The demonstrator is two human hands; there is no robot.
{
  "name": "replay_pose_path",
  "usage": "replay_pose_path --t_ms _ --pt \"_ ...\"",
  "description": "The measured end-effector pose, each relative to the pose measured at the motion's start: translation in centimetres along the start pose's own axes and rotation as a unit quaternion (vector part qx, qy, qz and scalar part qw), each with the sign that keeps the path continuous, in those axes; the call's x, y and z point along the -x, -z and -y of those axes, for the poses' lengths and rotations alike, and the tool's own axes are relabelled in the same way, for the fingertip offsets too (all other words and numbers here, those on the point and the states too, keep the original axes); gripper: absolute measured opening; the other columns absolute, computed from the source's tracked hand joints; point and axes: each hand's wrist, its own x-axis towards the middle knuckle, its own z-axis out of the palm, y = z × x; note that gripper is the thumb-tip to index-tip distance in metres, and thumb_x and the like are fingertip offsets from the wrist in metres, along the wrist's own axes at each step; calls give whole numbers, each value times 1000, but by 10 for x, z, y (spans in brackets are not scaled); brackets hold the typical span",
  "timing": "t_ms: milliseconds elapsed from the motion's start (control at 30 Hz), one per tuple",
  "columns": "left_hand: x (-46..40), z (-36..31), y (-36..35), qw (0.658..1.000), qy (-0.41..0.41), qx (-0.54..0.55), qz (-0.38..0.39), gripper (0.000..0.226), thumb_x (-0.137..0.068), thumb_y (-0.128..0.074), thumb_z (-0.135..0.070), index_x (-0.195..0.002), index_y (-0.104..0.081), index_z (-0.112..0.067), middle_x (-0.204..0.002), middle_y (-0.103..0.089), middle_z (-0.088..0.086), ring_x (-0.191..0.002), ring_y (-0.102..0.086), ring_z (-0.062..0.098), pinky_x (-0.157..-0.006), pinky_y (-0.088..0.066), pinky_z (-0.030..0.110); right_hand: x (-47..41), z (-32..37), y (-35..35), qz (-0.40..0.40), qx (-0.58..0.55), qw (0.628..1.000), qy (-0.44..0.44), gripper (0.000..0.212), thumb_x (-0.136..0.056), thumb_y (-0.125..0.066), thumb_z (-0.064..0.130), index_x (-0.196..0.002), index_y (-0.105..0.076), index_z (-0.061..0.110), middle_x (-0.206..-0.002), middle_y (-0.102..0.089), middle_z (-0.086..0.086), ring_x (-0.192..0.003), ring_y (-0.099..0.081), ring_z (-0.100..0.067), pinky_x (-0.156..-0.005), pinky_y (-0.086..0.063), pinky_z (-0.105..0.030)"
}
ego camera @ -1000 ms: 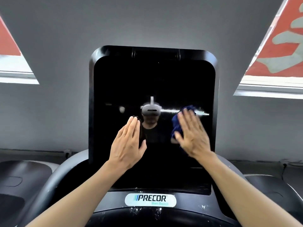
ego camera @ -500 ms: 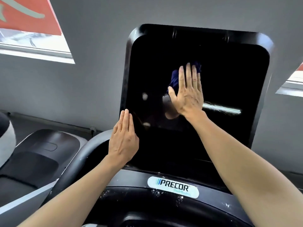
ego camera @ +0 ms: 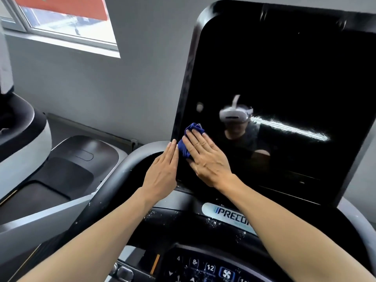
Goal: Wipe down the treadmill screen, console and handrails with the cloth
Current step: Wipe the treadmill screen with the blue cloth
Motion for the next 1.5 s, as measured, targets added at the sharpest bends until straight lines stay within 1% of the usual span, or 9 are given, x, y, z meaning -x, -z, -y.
replay_pose_path --t_ms 367,600,767,833,900,1000,1233,1400,1500 --pt "19 -1 -10 999 -28 -20 -35 83 -73 -33 -4 -155 -26 6 -166 -17 21 -154 -22 28 -117 -37 38 74 -18 -4 55 -37 985 160 58 -98 -29 10 -156 -31 14 -165 -19 -5 -153 -12 -23 -124 -18 -42" --pt "35 2 -6 999 -32 -10 -5 85 -75 -43 3 -157 -21 4 -168 -8 16 -156 -13 25 -115 -37 36 132 -50 22 89 -86 986 108 50 -100 -30 8 -145 -49 8 -159 -34 -8 -150 -25 -26 -120 -28 -46" --pt "47 -13 13 985 -9 174 -16 35 -101 -47 -10 -132 -61 -1 -141 -59 10 -135 -50 16 -113 -42 37 127 -18 42 44 -192 980 -4 59 -85 -38 -12 -141 -53 2 -152 -44 -15 -148 -27 -26 -122 -24 -34" --pt "50 -29 36 917 83 385 55 37 -105 -50 -41 -108 -71 -10 -104 -69 -1 -100 -60 6 -96 -49 34 110 7 48 23 -253 964 -76 67 -80 -47 -18 -144 -49 2 -155 -38 -12 -149 -20 -20 -123 -20 -34" --pt "54 -41 52 787 141 592 102 45 -94 -58 -57 -109 -71 -16 -101 -73 0 -98 -65 7 -91 -55 37 88 39 67 15 -361 922 -139 64 -85 -53 -11 -147 -45 2 -158 -32 -7 -150 -19 -12 -121 -28 -39" --pt "63 -37 52 693 148 698 100 33 -93 -72 -36 -119 -67 -15 -111 -74 9 -106 -71 24 -94 -58 47 69 85 95 14 -538 808 -241 46 -101 -44 -4 -145 -41 7 -144 -43 10 -130 -40 16 -103 -42 -13" --pt "85 19 35 707 96 680 169 33 -95 -62 -5 -123 -68 -23 -117 -74 6 -107 -67 18 -95 -50 37 70 104 69 178 -560 753 -296 123 -63 -94 39 -154 -13 52 -144 -39 19 -132 -36 13 -104 -35 -8" --pt "87 48 21 751 114 629 167 19 -91 -69 -7 -107 -72 -15 -101 -77 8 -90 -69 14 -90 -55 40 65 114 64 174 -556 731 -354 40 -75 -87 34 -111 -71 31 -102 -68 13 -88 -62 8 -83 -44 -16" --pt "88 52 11 780 171 585 139 24 -78 -85 -29 -90 -71 -14 -86 -76 5 -74 -67 11 -78 -57 41 65 126 63 150 -606 670 -402 16 -83 -81 21 -97 -75 19 -96 -72 -6 -82 -65 -5 -77 -52 -22"
